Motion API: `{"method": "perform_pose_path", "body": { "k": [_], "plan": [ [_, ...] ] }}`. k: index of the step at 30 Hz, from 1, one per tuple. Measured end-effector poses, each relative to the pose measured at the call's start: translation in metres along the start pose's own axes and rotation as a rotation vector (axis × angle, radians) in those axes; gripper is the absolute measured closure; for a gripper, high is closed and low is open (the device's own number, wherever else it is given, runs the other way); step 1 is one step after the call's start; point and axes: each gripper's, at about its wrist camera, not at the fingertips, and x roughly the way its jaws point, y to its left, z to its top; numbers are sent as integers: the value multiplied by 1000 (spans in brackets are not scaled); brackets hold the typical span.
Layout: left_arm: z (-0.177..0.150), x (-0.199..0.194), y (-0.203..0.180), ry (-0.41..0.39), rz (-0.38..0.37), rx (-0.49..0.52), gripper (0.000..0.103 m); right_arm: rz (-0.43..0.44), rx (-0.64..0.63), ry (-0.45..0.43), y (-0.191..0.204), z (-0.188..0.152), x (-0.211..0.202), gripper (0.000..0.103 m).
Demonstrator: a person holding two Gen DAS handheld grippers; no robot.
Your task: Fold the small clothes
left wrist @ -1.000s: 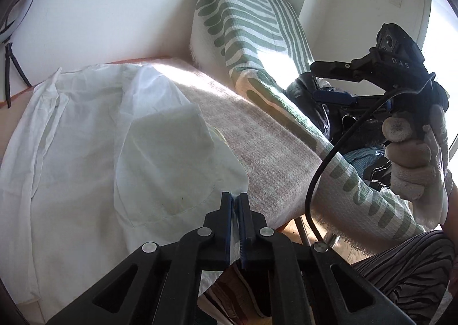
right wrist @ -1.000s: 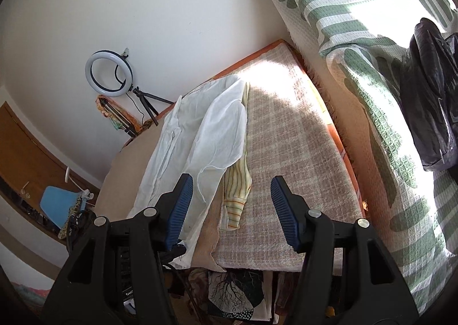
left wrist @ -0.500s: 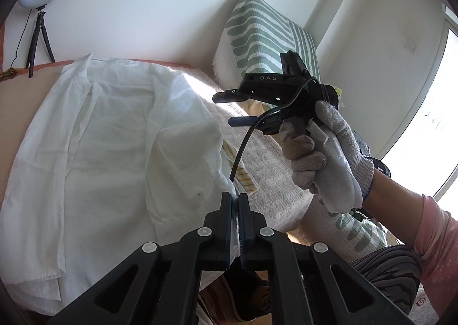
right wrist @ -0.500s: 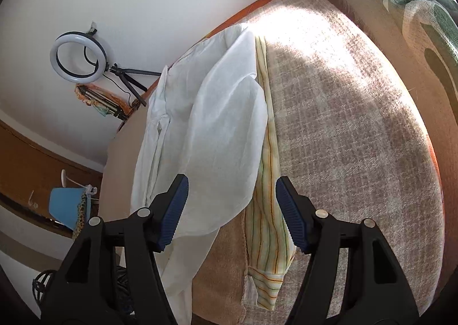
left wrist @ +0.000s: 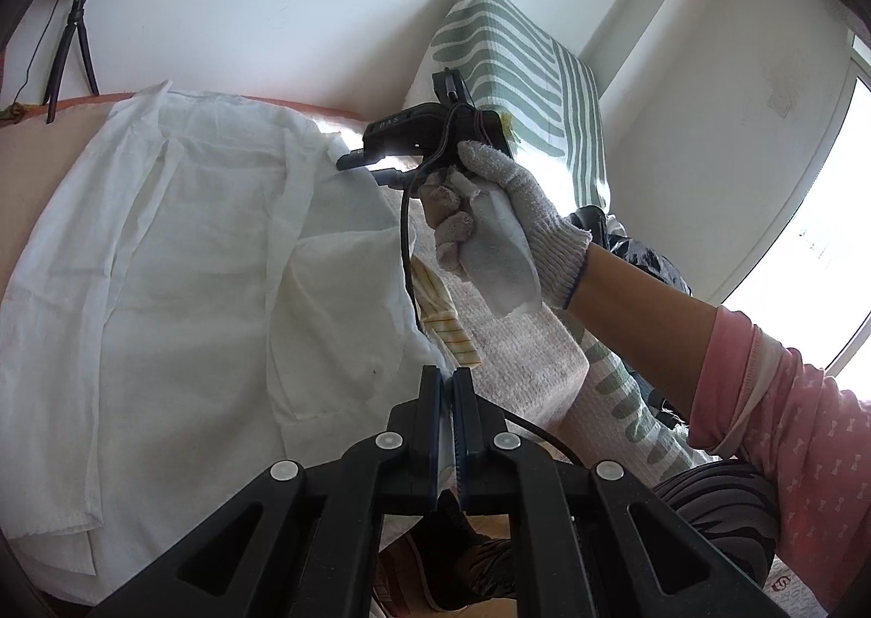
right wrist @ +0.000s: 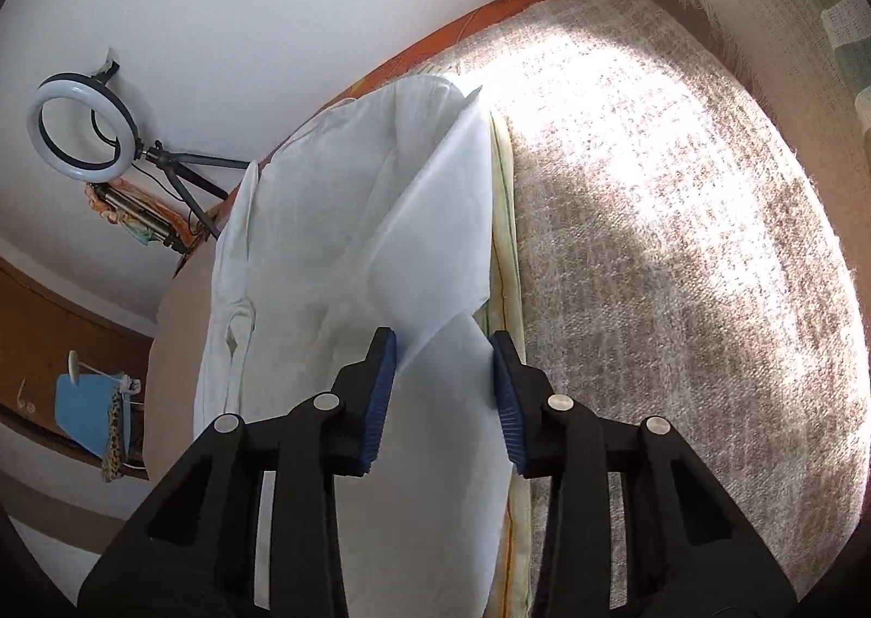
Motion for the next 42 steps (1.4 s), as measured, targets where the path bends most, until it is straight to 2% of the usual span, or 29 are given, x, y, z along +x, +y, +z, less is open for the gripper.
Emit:
{"method": "perform_pose_path", "body": {
  "k": [2, 4, 7, 10, 13, 15, 18, 26, 32, 37, 39, 42],
  "plan": [
    [-1, 2, 3, 4, -9, -18, 102, -15, -6, 15, 4, 3, 2, 93],
    [-2, 7, 6, 16, -32, -44, 102, -62, -19, 20, 10, 9, -1, 95],
    [-3, 13, 3, 22, -61, -58, 102, -210, -92, 24, 34, 25, -11, 96],
    [-3, 11, 4, 9, -71, -50, 102, -318, -193, 20, 59, 38, -19, 97],
    [-7, 6, 19, 8, -60, -87, 102, -440, -279, 61, 78, 36, -4, 97],
    [-8, 0, 33, 7, -50, -130, 102, -478, -292, 80, 86, 37, 4, 98],
    [-10, -17, 52, -16, -25, -165, 102, -437, -293, 60, 107, 43, 2, 98],
    [-14, -53, 80, -77, 24, -211, 102, -422, -377, 73, 176, 44, 31, 98],
    [-22, -65, 104, -74, 58, -261, 103, -411, -434, 124, 210, 26, 79, 98],
    [-29, -65, 123, -52, 86, -310, 102, -425, -457, 165, 219, 13, 111, 97],
    [-31, -65, 125, -45, 96, -311, 102, -413, -456, 175, 218, 12, 115, 95],
    [-33, -64, 126, -38, 110, -302, 102, -319, -434, 165, 216, 13, 103, 74]
  ]
}}
